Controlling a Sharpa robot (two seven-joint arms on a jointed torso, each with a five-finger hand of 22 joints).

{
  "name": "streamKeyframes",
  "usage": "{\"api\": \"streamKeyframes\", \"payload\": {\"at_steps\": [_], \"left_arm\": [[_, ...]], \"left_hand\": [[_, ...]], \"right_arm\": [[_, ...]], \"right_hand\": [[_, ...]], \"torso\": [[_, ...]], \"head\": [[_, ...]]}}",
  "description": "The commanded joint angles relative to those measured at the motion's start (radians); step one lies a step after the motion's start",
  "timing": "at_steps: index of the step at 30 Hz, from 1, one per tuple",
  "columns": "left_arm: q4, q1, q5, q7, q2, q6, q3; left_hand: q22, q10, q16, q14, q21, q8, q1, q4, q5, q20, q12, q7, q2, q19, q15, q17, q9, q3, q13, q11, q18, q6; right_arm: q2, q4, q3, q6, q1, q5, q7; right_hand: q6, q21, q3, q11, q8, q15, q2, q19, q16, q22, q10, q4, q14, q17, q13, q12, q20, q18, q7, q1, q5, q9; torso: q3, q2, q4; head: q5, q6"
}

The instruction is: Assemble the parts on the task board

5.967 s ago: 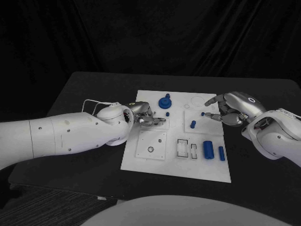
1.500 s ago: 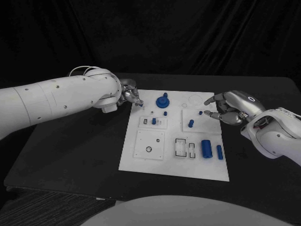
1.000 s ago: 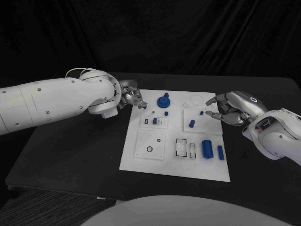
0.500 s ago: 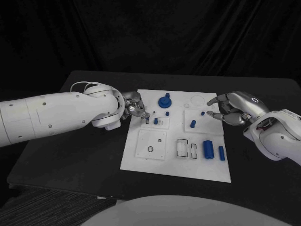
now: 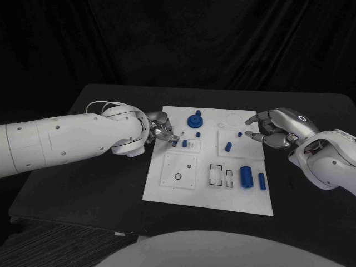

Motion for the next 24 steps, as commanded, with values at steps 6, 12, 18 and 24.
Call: {"api": "streamKeyframes", "payload": {"at_steps": [6, 12, 18, 24], "left_arm": [[-0.006, -0.008, -0.005, 0.006, 0.009, -0.022, 0.001], [-0.01, -0.014, -0.005, 0.005, 0.011, -0.026, 0.001], [-0.008, -0.018, -0.005, 0.002, 0.009, -0.023, 0.001], [-0.007, -0.021, -0.021, 0.009, 0.006, -0.033, 0.001]], "left_hand": [[0.171, 0.084, 0.003, 0.106, -0.007, 0.009, -0.013, -0.001, -0.053, -0.002, -0.006, 0.002, 0.011, 0.0, -0.007, 0.264, 0.003, -0.039, 0.24, -0.009, 0.009, 0.013], [0.17, 0.083, 0.003, 0.106, -0.007, 0.009, -0.013, -0.001, -0.058, -0.002, -0.007, 0.001, 0.012, 0.0, -0.007, 0.264, 0.003, -0.043, 0.24, -0.009, 0.009, 0.013], [0.17, 0.083, 0.003, 0.106, -0.008, 0.01, -0.012, -0.001, -0.06, -0.002, -0.007, 0.001, 0.012, -0.001, -0.007, 0.264, 0.003, -0.045, 0.239, -0.009, 0.009, 0.014], [0.169, 0.081, 0.003, 0.106, -0.012, 0.01, -0.005, -0.006, -0.056, -0.003, -0.009, 0.0, 0.016, -0.003, -0.007, 0.264, 0.003, -0.046, 0.237, -0.01, 0.01, 0.012]], "right_arm": [[0.001, -0.001, 0.0, -0.012, -0.003, -0.002, -0.016], [0.002, -0.001, 0.0, -0.01, -0.003, -0.002, -0.016], [0.003, -0.001, 0.0, -0.009, -0.003, -0.002, -0.016], [0.005, -0.003, 0.0, -0.01, -0.003, -0.002, -0.015]], "right_hand": [[0.002, -0.003, 0.006, 0.003, -0.001, 0.01, 0.004, -0.004, -0.004, 0.09, 0.078, 0.0, 0.057, 0.102, 0.235, -0.005, 0.005, 0.006, 0.0, 0.003, 0.008, -0.001], [0.002, -0.004, 0.007, 0.003, -0.002, 0.01, 0.004, -0.004, -0.003, 0.09, 0.078, -0.001, 0.057, 0.102, 0.236, -0.005, 0.005, 0.006, 0.0, 0.004, 0.009, -0.002], [0.002, -0.004, 0.007, 0.003, -0.002, 0.01, 0.004, -0.004, -0.003, 0.09, 0.078, -0.001, 0.057, 0.102, 0.236, -0.005, 0.005, 0.006, 0.0, 0.004, 0.009, -0.002], [0.002, -0.003, 0.007, 0.003, -0.002, 0.01, 0.003, -0.004, -0.004, 0.09, 0.078, -0.002, 0.057, 0.102, 0.236, -0.005, 0.005, 0.006, 0.0, 0.005, 0.01, -0.002]], "torso": [[-0.0005, -0.002, -0.0001], [-0.0008, 0.001, -0.0001], [-0.0002, 0.003, 0.0012], [-0.0007, 0.002, 0.0008]], "head": [[0.002, 0.0], [0.003, 0.0], [0.004, 0.0], [0.006, 0.0]]}}
